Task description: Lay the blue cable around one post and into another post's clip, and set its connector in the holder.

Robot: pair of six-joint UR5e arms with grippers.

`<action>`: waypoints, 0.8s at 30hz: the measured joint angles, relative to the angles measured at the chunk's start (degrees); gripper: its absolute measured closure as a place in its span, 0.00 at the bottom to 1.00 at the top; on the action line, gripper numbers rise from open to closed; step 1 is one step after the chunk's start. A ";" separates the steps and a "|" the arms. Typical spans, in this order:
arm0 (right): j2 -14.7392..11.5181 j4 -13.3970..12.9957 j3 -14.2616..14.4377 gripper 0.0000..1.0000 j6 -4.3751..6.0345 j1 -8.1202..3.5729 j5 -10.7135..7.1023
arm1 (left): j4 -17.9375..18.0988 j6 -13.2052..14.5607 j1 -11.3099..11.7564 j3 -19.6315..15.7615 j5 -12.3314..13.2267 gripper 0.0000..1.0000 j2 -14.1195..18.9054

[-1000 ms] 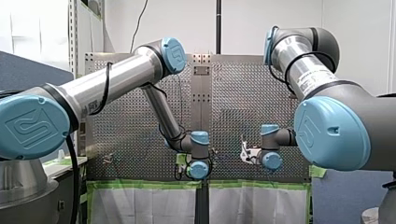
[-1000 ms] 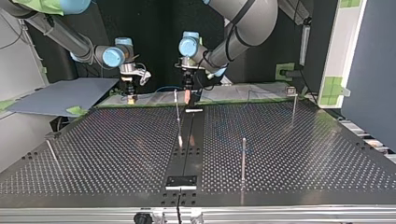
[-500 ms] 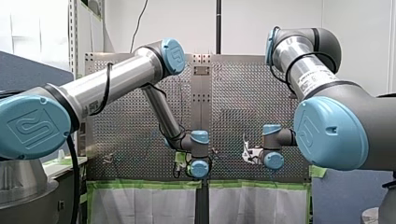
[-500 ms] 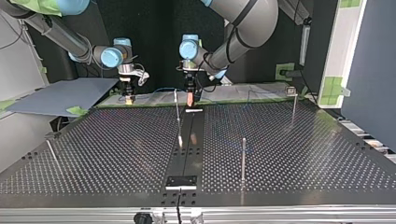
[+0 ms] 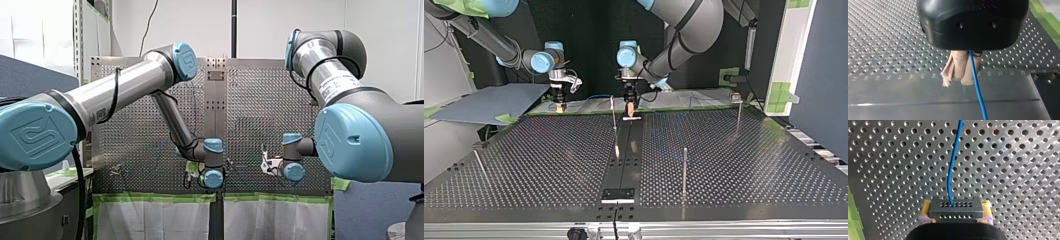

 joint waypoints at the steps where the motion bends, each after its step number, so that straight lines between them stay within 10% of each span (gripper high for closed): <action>1: 0.01 0.00 -0.01 1.00 -0.04 -0.01 0.07 | -0.52 0.12 0.16 0.33 -0.16 1.00 -0.15; 24: 0.17 2.12 -2.25 1.00 -0.65 -2.72 3.37 | -6.22 -2.37 2.01 5.63 0.98 1.00 -2.46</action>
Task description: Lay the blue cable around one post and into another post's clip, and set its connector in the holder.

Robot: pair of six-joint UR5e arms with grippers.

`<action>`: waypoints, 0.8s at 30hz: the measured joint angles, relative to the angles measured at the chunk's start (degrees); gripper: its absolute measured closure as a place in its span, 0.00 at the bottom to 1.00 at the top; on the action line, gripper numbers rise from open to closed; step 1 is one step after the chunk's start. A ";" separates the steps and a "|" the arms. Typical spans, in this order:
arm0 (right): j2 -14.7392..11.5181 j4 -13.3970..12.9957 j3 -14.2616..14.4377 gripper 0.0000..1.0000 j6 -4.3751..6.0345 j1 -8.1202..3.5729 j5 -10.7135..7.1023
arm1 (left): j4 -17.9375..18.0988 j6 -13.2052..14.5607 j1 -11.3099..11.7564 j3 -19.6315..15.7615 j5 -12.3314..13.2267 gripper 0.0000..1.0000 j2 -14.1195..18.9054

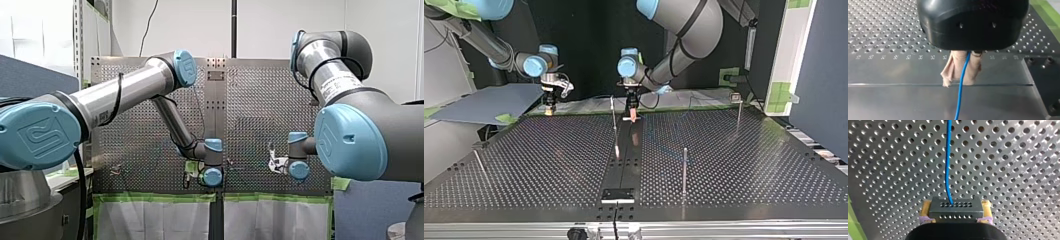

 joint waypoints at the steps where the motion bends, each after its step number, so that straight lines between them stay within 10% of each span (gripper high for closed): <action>1: 0.00 0.21 -0.29 1.00 0.02 -0.05 0.10 | 0.00 -0.47 0.09 0.05 0.29 1.00 0.00; 19: 0.35 1.42 -2.49 1.00 0.35 -1.32 6.99 | -2.13 -4.88 0.85 1.95 3.88 1.00 -0.01; 22: 0.41 2.16 -2.50 1.00 0.31 -1.34 7.19 | -2.24 -4.69 0.89 1.98 3.86 0.91 0.00; 24: 0.43 2.63 -2.51 1.00 0.29 -1.35 7.23 | -2.54 -4.31 0.94 1.98 3.78 0.62 0.03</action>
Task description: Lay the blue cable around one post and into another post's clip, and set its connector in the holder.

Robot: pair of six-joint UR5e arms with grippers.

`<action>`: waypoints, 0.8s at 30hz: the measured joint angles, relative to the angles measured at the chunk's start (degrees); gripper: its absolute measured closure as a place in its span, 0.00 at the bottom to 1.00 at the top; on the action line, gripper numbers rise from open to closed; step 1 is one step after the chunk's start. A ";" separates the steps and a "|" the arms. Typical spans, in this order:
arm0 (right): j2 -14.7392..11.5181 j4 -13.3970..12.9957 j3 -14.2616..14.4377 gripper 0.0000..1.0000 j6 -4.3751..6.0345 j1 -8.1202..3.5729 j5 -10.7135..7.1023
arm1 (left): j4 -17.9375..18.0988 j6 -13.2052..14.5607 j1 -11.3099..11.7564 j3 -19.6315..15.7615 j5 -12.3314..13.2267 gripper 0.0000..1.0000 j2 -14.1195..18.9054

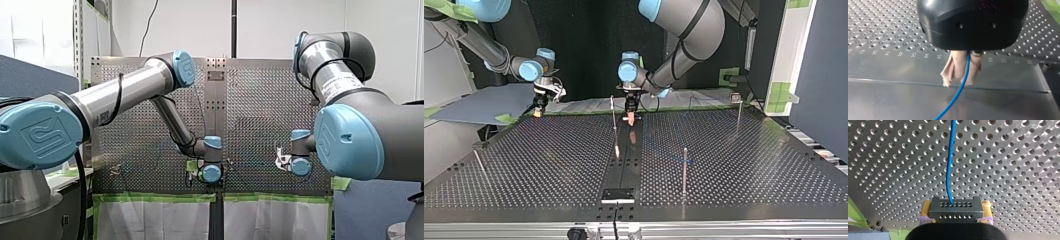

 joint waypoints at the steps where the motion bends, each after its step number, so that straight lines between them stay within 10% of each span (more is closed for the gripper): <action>1: 0.00 0.20 0.00 1.00 -0.01 0.00 0.01 | -0.39 0.33 0.02 -0.01 0.11 0.62 0.02; 3: 0.01 0.53 -0.01 1.00 -0.04 0.09 -0.03 | -1.13 0.82 0.03 -0.03 0.60 0.10 0.02; 5: 0.03 0.68 -0.01 1.00 -0.05 0.18 -0.13 | -2.09 1.24 0.01 -0.07 1.34 0.00 0.10; 24: 0.25 1.97 -0.01 1.00 0.35 0.42 -1.00 | -11.15 4.24 -1.04 -7.64 6.36 0.00 7.79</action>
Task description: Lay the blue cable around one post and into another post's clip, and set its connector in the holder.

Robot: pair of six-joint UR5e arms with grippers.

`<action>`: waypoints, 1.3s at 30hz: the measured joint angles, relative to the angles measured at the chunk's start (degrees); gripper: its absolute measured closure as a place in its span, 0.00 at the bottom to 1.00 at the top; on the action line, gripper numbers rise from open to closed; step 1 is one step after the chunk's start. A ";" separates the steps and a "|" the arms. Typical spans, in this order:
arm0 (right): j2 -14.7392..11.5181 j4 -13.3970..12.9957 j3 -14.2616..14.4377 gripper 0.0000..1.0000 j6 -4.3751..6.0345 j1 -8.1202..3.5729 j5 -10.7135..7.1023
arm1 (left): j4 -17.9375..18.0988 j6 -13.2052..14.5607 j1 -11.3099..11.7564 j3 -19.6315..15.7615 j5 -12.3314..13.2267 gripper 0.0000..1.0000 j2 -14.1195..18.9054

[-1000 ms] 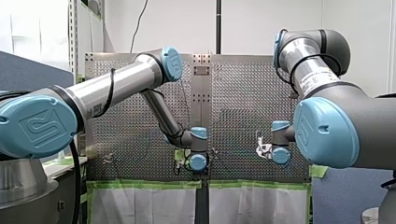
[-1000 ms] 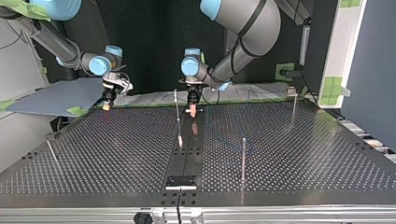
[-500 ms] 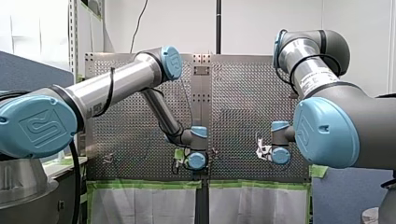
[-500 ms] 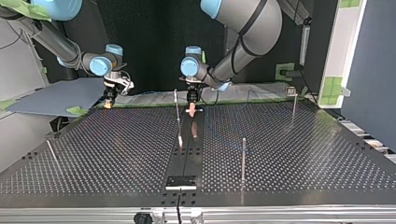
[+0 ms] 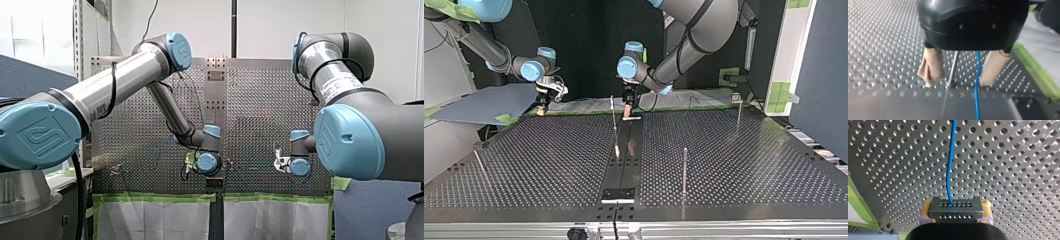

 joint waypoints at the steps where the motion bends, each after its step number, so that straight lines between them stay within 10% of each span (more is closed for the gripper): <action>1: 0.01 0.04 0.00 1.00 0.01 0.00 -0.01 | -0.47 0.41 -0.19 -0.50 0.25 0.00 0.50; 22: 0.07 0.09 0.01 1.00 0.77 -0.30 -0.46 | -9.80 2.17 -3.27 -10.85 5.04 0.00 11.25; 39: 0.11 0.23 0.01 1.00 0.91 -0.31 -0.47 | -9.95 1.07 -3.85 -11.41 5.33 0.00 13.70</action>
